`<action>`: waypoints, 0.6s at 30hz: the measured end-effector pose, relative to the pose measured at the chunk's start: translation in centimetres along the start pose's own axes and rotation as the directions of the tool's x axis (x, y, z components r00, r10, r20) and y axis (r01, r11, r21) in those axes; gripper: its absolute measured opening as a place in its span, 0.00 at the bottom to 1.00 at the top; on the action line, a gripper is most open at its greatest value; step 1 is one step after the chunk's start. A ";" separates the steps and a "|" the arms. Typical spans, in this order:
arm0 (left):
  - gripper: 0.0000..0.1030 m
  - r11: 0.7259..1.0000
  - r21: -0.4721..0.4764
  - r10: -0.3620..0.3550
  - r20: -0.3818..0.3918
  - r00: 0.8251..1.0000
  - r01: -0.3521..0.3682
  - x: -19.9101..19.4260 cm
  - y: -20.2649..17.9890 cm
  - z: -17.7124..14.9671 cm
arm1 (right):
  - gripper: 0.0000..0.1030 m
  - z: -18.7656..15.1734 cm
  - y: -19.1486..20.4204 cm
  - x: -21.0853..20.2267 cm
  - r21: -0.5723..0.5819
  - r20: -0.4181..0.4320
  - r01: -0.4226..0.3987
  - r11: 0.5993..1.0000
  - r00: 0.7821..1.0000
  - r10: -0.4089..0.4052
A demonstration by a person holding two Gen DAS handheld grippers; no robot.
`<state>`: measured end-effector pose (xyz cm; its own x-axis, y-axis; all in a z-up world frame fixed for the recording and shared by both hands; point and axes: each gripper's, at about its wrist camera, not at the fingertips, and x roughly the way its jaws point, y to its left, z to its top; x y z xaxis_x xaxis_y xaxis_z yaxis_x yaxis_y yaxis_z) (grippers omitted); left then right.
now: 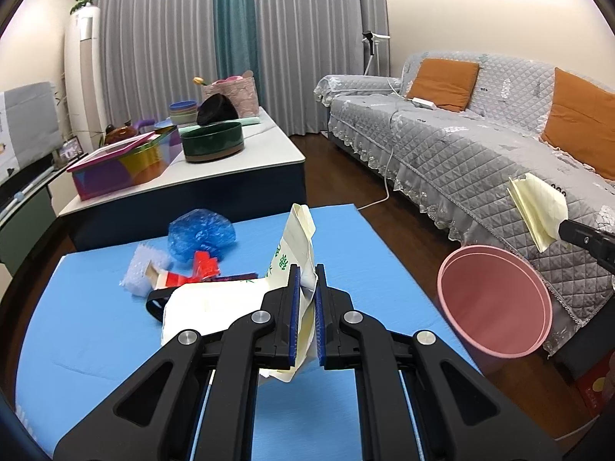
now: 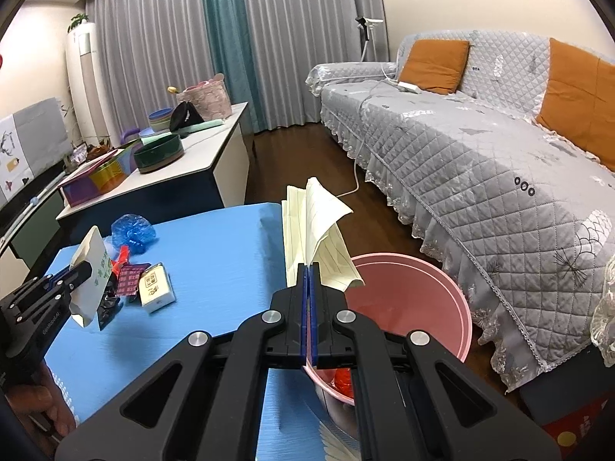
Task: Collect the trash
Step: 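Carry the white paper bag and tissue sheets over the pink bin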
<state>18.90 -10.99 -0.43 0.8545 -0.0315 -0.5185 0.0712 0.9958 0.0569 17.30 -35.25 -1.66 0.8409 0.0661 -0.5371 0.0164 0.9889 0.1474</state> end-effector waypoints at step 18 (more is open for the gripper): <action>0.07 0.995 0.046 -0.092 0.003 0.996 0.091 0.8 -4.3 2.5 | 0.01 1.1 -2.4 -0.1 0.043 0.016 0.033 0.999 0.999 -0.034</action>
<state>20.57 -15.47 1.05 0.8459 -0.1229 -0.5190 0.1725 0.9838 0.0482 17.75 -37.73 -1.06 0.8485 0.0302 -0.5283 0.0677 0.9840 0.1650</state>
